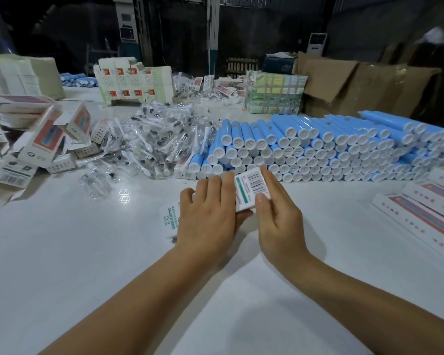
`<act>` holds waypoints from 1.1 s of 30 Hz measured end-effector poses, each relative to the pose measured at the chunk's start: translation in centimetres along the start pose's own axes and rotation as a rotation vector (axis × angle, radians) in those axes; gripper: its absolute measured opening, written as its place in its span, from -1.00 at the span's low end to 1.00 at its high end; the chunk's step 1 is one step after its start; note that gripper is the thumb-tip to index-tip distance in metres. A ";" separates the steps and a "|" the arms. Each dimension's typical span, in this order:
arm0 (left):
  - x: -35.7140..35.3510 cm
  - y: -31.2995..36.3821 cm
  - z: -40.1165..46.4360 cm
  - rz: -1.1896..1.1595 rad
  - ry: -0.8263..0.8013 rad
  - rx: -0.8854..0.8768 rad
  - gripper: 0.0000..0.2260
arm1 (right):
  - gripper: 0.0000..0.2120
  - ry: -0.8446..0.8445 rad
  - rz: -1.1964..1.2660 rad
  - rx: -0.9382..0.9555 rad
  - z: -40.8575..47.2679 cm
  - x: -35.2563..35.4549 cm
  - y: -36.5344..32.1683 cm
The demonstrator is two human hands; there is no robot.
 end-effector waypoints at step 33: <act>-4.7 -1.3 -1.5 -1.990 -0.404 1.234 -0.43 | -0.46 -0.391 -0.436 -0.039 -0.1 -3.1 2.4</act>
Point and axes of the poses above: each hand's wrist, its own z-axis towards the middle knuckle, its own x-axis out of the back of the hand, y = z × x, the point moved 6 cm from there along z, towards the middle knuckle, and after that the axes turned 14 degrees about z, right-handed, at the moved point
